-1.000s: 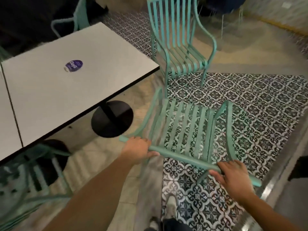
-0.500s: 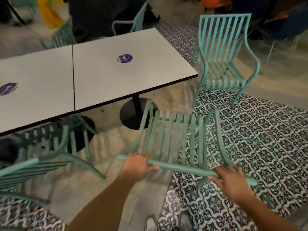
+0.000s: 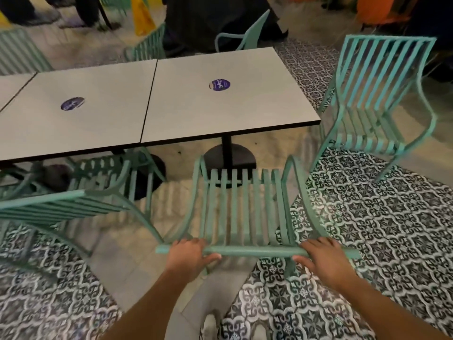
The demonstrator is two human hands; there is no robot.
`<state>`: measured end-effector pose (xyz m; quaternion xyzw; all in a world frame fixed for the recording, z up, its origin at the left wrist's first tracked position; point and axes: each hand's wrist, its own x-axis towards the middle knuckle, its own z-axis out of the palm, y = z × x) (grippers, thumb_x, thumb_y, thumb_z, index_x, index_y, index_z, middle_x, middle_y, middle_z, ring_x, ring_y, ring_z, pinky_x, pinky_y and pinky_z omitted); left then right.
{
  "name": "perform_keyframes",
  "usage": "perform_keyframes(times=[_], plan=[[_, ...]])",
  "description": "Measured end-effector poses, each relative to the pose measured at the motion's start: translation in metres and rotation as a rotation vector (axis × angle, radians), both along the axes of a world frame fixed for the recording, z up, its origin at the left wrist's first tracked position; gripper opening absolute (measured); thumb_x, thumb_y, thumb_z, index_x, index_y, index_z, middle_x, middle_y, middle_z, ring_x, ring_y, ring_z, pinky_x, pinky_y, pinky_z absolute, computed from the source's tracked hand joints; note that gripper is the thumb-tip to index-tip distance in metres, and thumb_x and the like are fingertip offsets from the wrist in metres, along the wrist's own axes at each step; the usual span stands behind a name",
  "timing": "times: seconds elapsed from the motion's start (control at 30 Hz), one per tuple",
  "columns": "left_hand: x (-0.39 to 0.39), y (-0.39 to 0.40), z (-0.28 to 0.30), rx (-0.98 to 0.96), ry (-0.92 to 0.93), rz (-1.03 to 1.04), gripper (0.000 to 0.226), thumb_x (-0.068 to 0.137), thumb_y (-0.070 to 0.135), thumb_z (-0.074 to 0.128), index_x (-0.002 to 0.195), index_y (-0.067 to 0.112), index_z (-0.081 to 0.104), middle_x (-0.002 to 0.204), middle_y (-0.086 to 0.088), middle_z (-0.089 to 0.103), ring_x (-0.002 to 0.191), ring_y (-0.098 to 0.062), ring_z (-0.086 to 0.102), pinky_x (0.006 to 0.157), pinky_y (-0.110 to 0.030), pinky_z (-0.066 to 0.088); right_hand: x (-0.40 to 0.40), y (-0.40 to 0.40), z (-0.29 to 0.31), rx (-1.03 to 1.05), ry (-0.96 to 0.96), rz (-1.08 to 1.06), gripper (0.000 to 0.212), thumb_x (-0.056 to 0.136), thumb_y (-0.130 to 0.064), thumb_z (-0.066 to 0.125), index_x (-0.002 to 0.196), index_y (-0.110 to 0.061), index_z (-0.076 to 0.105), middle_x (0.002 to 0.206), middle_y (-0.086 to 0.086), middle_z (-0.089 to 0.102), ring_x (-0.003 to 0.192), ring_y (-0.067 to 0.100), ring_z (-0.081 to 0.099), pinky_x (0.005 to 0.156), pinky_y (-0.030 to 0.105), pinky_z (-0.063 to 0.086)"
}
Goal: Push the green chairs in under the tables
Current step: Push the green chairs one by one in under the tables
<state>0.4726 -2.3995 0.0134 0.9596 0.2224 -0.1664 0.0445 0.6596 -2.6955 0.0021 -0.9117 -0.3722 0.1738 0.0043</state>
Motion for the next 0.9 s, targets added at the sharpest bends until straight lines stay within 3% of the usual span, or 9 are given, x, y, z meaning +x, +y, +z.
perform_keyframes(times=[0.3, 0.4, 0.5, 0.57, 0.63, 0.67, 0.77, 0.83, 0.9], plan=[[-0.009, 0.002, -0.004, 0.001, 0.018, 0.062, 0.088, 0.069, 0.083, 0.001, 0.118, 0.031, 0.053, 0.116, 0.004, 0.063, 0.109, -0.019, 0.056, 0.094, -0.036, 0.038, 0.011, 0.008, -0.014, 0.015, -0.065, -0.013, 0.089, 0.075, -0.083, -0.006, 0.126, -0.039, 0.051, 0.118, -0.019, 0.056, 0.116, 0.007, 0.046, 0.113, 0.039, 0.021], [-0.015, 0.012, -0.015, -0.054, -0.021, 0.172, 0.087, 0.071, 0.086, -0.001, 0.108, 0.031, 0.056, 0.106, 0.005, 0.064, 0.103, -0.018, 0.058, 0.092, -0.035, 0.039, 0.014, 0.005, -0.021, 0.045, -0.095, -0.07, 0.08, 0.083, -0.081, 0.001, 0.124, -0.038, 0.054, 0.125, -0.015, 0.054, 0.123, 0.01, 0.043, 0.116, 0.043, 0.018], [-0.028, 0.029, -0.024, -0.052, -0.147, 0.409, 0.061, 0.089, 0.072, 0.022, 0.107, 0.027, 0.059, 0.106, 0.001, 0.064, 0.104, -0.022, 0.056, 0.092, -0.038, 0.036, 0.016, 0.003, -0.024, 0.124, -0.137, -0.368, 0.076, 0.087, -0.077, 0.017, 0.131, -0.026, 0.052, 0.14, 0.003, 0.046, 0.134, 0.025, 0.037, 0.117, 0.053, 0.014], [-0.037, 0.039, -0.031, -0.106, -0.242, 0.697, 0.047, 0.093, 0.054, 0.042, 0.118, 0.017, 0.057, 0.117, -0.009, 0.059, 0.11, -0.031, 0.052, 0.095, -0.042, 0.037, 0.013, 0.005, -0.016, 0.384, -0.1, -0.796, 0.092, 0.081, -0.083, 0.027, 0.139, -0.012, 0.042, 0.138, 0.018, 0.046, 0.126, 0.037, 0.044, 0.105, 0.058, 0.036], [-0.044, 0.045, -0.036, -0.358, -0.354, 1.102, 0.055, 0.09, 0.049, 0.053, 0.126, 0.007, 0.051, 0.125, -0.019, 0.054, 0.112, -0.039, 0.051, 0.096, -0.046, 0.043, 0.011, 0.008, -0.002, 0.728, 0.163, -1.359, 0.092, 0.082, -0.071, 0.052, 0.145, -0.008, 0.031, 0.137, 0.021, 0.046, 0.122, 0.039, 0.048, 0.095, 0.05, 0.047], [-0.044, 0.045, -0.037, -0.566, -0.418, 1.32, 0.06, 0.087, 0.05, 0.057, 0.127, 0.006, 0.049, 0.125, -0.021, 0.052, 0.112, -0.041, 0.052, 0.095, -0.05, 0.045, 0.012, 0.012, 0.0, 0.839, 0.389, -1.572, 0.085, 0.083, -0.06, 0.06, 0.146, -0.01, 0.03, 0.139, 0.021, 0.045, 0.124, 0.038, 0.047, 0.099, 0.048, 0.045], [-0.032, 0.03, -0.03, -1.257, -0.598, 1.803, 0.054, 0.087, 0.048, 0.061, 0.121, 0.009, 0.048, 0.119, -0.019, 0.052, 0.104, -0.04, 0.056, 0.09, -0.055, 0.05, 0.019, 0.022, 0.009, 1.137, 1.08, -1.799, 0.057, 0.09, -0.048, 0.059, 0.135, -0.017, 0.045, 0.134, 0.02, 0.048, 0.119, 0.034, 0.051, 0.102, 0.05, 0.044], [-0.016, 0.022, -0.026, -1.469, -0.73, 1.932, 0.046, 0.088, 0.039, 0.063, 0.119, 0.008, 0.049, 0.118, -0.02, 0.055, 0.092, -0.038, 0.058, 0.083, -0.053, 0.053, 0.031, 0.029, 0.008, 1.223, 1.172, -1.903, 0.043, 0.092, -0.038, 0.06, 0.128, -0.015, 0.05, 0.119, 0.017, 0.053, 0.1, 0.032, 0.058, 0.082, 0.047, 0.056], [-0.003, 0.019, -0.022, -1.53, -0.855, 2.012, 0.04, 0.09, 0.028, 0.063, 0.119, 0.005, 0.047, 0.125, -0.018, 0.054, 0.088, -0.034, 0.057, 0.081, -0.046, 0.052, 0.038, 0.034, -0.001, 1.224, 1.163, -1.975, 0.039, 0.094, -0.03, 0.059, 0.126, -0.011, 0.048, 0.111, 0.014, 0.055, 0.089, 0.03, 0.059, 0.064, 0.044, 0.057]])
